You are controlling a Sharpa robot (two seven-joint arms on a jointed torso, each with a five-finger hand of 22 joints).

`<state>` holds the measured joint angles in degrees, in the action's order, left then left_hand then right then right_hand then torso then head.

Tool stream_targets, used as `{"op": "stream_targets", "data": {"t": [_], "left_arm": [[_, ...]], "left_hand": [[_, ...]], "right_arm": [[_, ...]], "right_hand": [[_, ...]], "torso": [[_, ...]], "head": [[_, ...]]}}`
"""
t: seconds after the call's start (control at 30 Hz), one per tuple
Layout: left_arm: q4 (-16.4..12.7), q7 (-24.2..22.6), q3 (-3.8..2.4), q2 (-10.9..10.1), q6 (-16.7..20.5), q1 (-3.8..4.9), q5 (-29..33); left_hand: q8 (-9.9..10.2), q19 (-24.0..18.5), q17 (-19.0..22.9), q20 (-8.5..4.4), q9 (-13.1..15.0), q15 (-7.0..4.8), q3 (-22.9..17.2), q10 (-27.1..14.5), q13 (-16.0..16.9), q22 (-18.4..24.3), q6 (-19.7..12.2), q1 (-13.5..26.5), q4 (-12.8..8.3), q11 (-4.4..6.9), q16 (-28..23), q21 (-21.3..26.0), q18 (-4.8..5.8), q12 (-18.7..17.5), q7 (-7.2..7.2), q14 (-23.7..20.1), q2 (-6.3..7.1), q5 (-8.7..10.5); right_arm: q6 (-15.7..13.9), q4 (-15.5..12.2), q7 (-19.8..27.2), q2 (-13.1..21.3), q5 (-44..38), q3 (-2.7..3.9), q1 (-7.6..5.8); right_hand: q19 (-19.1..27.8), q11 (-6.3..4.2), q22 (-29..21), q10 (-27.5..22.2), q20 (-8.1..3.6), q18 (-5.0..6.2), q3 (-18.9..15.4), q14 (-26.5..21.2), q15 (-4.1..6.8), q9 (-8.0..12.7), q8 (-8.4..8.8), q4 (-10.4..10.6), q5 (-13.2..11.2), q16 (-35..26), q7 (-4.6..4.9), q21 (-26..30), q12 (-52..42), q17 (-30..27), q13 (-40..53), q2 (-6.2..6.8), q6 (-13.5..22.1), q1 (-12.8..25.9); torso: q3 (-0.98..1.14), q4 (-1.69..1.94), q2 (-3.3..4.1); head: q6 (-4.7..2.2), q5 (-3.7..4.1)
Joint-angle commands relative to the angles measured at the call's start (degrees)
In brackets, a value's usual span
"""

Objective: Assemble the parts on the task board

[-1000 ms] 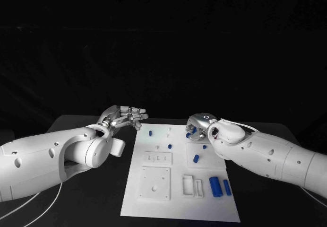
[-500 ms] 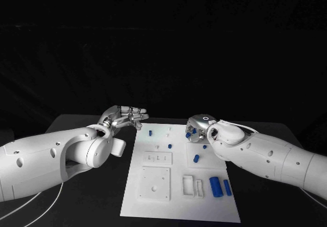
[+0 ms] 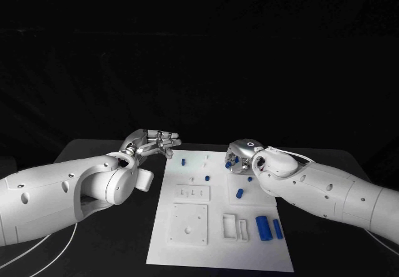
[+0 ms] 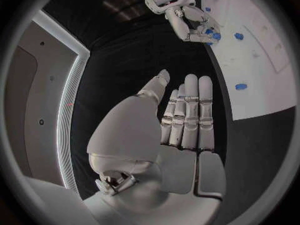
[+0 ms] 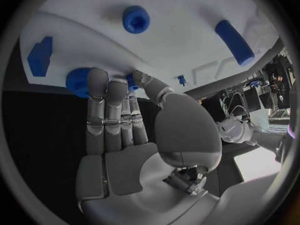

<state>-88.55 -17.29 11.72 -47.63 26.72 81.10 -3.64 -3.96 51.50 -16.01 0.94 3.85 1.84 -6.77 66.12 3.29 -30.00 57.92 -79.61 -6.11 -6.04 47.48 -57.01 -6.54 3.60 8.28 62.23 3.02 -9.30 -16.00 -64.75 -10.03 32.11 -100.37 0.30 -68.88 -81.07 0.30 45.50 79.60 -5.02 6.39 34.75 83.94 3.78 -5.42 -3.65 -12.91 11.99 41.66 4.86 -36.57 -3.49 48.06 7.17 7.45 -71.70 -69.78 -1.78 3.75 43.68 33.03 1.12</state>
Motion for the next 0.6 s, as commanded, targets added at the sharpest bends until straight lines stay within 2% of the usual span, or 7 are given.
{"op": "stream_targets", "data": {"t": [0.03, 0.2, 0.4, 0.6], "left_arm": [[0.1, -0.2, -0.06, 0.2, -0.9, 0.17, 0.0], [0.3, -0.2, -0.06, 0.2, -0.9, 0.17, 0.0], [0.6, -0.2, -0.06, 0.2, -0.8, 0.17, 0.0], [0.7, -0.1, -0.06, 0.3, -0.7, 0.17, 0.0]], "left_hand": [[0.1, 0.0, 0.0, -0.09, 0.0, 0.00, 0.3, -0.3, 0.1, 0.1, -0.4, 0.5, 0.0, 0.08, 0.2, -0.2, -0.49, -0.1, -0.16, 0.2, -0.19, 0.19], [0.1, 0.0, 0.1, -0.10, 0.0, -0.01, 0.2, -0.4, 0.1, 0.3, -0.4, 0.5, -0.1, 0.07, 0.2, -0.4, -0.49, -0.1, -0.14, 0.2, -0.19, 0.21], [0.1, 0.0, 0.1, -0.10, 0.0, -0.02, 0.2, -0.4, 0.1, 0.4, -0.4, 0.4, -0.2, 0.07, 0.2, -0.5, -0.50, -0.1, -0.13, 0.2, -0.17, 0.21], [0.1, 0.0, 0.1, -0.11, 0.0, -0.02, 0.2, -0.4, 0.1, 0.5, -0.4, 0.3, -0.2, 0.07, 0.2, -0.6, -0.50, -0.1, -0.13, 0.2, -0.15, 0.20]], "right_arm": [[-2.0, -0.5, -1.0, 0.1, 0.1, -0.06, 0.15], [-3.5, -1.5, -2.3, 0.3, 0.2, 0.02, 0.15], [-4.9, -2.3, -3.9, -0.1, 0.2, 0.67, 0.13], [-6.3, -1.9, -5.4, -1.4, -0.7, 1.08, 0.11]], "right_hand": [[0.0, -0.12, 0.8, 0.6, -0.50, 0.07, 0.7, 0.0, 0.34, -3.0, -0.09, -0.2, 0.1, 0.3, -0.86, -0.4, 0.0, -0.5, 0.6, -0.45, -1.4, 0.2], [0.0, -0.24, 1.7, 0.9, -0.62, 0.06, 1.1, 0.1, 0.47, -3.6, -0.09, -0.5, 0.0, 0.5, -0.99, -0.2, 0.0, -1.1, 1.1, -0.32, -1.7, 0.4], [-0.3, -0.30, 3.9, 1.1, -0.71, 0.07, 1.3, -0.2, 0.56, -4.2, -0.05, -0.8, 0.0, 1.3, -1.04, 1.0, 0.0, -2.2, 1.4, -0.23, -1.9, 0.5], [-0.6, -0.30, 5.5, 1.2, -0.76, 0.08, 1.5, -0.3, 0.60, -4.2, -0.04, -0.9, -0.2, 1.7, -1.05, 1.4, 0.0, -2.6, 1.4, -0.20, -1.9, 0.4]], "torso": [[0.00, 0.05, 0.03], [-0.04, 0.03, 0.07], [-0.08, 0.08, 0.18], [-0.08, 0.17, 0.28]], "head": [[-0.12, 0.06], [-0.38, -0.04], [-0.82, -0.12], [-1.08, -0.37]]}}
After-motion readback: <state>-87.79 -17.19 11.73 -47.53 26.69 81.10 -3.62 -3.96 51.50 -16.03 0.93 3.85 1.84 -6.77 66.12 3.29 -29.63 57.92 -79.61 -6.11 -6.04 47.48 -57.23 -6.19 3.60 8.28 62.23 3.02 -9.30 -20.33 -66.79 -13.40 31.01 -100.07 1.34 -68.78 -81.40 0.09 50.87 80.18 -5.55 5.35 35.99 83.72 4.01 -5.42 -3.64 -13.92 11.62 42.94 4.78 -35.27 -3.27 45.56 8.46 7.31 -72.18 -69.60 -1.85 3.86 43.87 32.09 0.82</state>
